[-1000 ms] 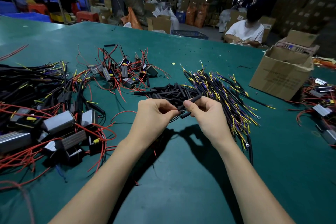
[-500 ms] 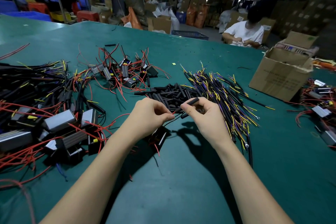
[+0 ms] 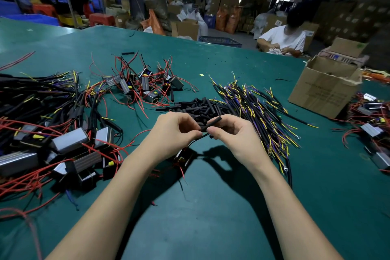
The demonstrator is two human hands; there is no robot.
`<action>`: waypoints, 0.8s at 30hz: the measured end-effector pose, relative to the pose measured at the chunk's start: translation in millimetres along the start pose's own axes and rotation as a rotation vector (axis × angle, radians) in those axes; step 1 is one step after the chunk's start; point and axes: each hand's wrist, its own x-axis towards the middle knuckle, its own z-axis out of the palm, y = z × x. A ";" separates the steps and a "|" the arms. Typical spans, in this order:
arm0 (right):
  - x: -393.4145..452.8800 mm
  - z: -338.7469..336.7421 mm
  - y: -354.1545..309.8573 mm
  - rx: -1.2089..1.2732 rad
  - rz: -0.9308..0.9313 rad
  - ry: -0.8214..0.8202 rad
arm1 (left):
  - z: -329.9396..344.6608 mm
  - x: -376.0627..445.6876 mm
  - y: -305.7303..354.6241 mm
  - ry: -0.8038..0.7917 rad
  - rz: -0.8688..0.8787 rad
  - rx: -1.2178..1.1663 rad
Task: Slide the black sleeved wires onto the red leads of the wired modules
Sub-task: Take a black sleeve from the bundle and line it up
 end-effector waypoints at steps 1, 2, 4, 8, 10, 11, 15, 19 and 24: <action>0.3 0.0 0.6 0.009 -0.001 0.005 | -1.6 0.2 -0.8 -0.022 -0.012 0.023; 0.5 0.1 1.2 0.009 -0.003 0.007 | -3.0 0.3 -1.5 -0.042 -0.018 0.050; 0.7 0.4 2.3 0.006 -0.003 0.004 | -6.0 0.4 -2.6 -0.067 -0.027 0.097; 0.7 1.4 4.4 0.023 0.009 -0.002 | -11.9 -0.5 -5.0 -0.125 -0.053 0.157; 0.6 3.1 5.3 0.040 0.009 -0.012 | -14.6 -1.2 -7.5 -0.158 -0.064 0.168; 0.5 3.8 5.6 0.051 0.009 -0.016 | -15.2 -1.2 -7.9 -0.166 -0.063 0.161; 0.7 3.6 5.7 0.066 0.008 -0.020 | -11.0 -1.2 -0.9 -0.107 0.020 -0.022; 0.7 5.5 3.9 0.101 0.001 0.012 | -9.2 -0.7 3.9 -0.020 0.077 -0.053; 0.6 4.7 4.0 0.114 -0.029 0.085 | -13.2 -1.9 1.6 -0.085 0.041 0.052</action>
